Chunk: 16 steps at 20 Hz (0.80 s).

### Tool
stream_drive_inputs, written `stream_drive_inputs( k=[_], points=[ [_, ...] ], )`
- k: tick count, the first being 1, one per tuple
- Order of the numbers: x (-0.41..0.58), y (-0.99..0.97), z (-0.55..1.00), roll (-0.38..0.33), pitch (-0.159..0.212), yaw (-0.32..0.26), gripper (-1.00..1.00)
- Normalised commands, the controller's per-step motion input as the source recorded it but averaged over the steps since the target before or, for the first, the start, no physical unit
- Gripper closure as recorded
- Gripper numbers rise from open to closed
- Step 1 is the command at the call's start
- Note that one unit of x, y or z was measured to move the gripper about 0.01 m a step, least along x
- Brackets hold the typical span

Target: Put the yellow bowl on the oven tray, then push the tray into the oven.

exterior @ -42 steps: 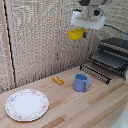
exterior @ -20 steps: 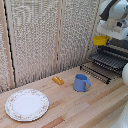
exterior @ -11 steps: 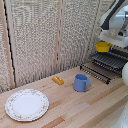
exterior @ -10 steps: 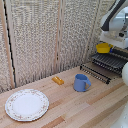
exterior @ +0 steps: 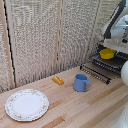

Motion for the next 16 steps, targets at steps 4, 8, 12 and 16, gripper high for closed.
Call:
stream_drive_inputs(
  k=[4,8,12,16],
  points=[
    [0.000,-0.44,-0.07,0.022,-0.002,-0.003,1.00],
    [0.080,-0.32,-0.08,0.010,-0.017,-0.007,-1.00],
    [0.046,0.01,0.00,0.000,0.010,-0.013,-1.00],
    [0.148,-0.04,0.40,0.000,-0.002,-0.017,-1.00]
  ],
)
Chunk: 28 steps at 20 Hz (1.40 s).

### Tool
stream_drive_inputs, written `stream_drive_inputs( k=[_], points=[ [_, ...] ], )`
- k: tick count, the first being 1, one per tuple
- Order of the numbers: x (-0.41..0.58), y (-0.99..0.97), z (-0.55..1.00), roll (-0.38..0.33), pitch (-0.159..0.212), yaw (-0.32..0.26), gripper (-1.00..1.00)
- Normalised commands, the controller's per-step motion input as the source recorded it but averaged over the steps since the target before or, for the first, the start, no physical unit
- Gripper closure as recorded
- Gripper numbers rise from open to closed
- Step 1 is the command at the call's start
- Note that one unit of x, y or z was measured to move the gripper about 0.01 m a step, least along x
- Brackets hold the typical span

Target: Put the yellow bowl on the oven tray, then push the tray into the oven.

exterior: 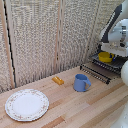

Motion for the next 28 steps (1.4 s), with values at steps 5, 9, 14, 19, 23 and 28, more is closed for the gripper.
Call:
stream_drive_inputs(
  k=[5,9,14,19,23,28],
  points=[
    [0.355,-0.17,0.95,0.000,-0.070,0.000,-1.00],
    [0.292,0.02,0.96,-0.038,0.003,0.061,-1.00],
    [0.248,0.27,0.49,-0.112,0.109,0.199,-1.00],
    [0.037,0.16,0.37,-0.125,0.166,0.250,-1.00],
    [-0.179,0.21,0.22,-0.153,0.304,0.234,-1.00],
    [-0.172,0.19,0.09,-0.219,0.273,0.191,-1.00]
  ],
)
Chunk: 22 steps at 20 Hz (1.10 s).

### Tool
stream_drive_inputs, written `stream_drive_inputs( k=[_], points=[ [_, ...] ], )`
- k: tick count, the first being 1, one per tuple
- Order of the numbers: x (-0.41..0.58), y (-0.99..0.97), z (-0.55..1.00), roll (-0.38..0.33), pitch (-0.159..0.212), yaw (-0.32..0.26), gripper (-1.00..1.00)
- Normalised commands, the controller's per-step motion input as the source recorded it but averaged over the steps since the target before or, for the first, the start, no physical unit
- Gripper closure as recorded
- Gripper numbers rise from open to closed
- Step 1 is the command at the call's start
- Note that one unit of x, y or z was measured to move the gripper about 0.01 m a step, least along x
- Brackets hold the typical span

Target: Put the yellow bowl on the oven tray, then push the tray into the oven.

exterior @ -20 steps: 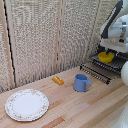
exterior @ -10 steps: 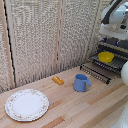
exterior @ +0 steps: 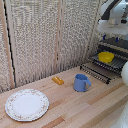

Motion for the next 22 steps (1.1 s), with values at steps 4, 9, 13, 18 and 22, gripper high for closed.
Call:
stream_drive_inputs(
  k=[4,9,13,18,22],
  points=[
    [-0.163,0.04,-0.02,-0.348,0.190,0.161,-1.00],
    [-0.027,0.00,-0.11,-0.375,0.056,0.154,-1.00],
    [-0.001,0.00,-0.13,-0.375,0.007,0.165,-1.00],
    [-0.015,0.04,0.00,-0.362,0.091,0.165,-1.00],
    [-0.106,0.33,0.16,-0.214,0.264,0.156,-1.00]
  ],
)
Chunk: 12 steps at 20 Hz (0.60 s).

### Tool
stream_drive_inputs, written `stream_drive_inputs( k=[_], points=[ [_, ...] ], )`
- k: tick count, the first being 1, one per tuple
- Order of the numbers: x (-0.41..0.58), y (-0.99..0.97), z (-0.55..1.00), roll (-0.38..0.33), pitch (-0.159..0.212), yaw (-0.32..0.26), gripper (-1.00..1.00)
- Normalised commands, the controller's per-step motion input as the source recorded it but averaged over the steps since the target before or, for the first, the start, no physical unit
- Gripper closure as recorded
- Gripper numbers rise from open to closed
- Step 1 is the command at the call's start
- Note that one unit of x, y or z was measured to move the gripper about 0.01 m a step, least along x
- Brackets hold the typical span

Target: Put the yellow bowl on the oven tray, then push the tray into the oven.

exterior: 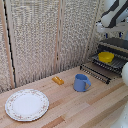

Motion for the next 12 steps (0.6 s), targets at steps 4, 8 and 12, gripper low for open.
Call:
stream_drive_inputs(
  k=[4,8,12],
  points=[
    [-0.146,0.44,0.18,-0.158,0.324,0.149,-1.00],
    [-0.189,0.50,0.17,-0.128,0.360,0.144,-1.00],
    [-0.141,0.35,0.07,-0.181,0.317,0.158,-1.00]
  ],
)
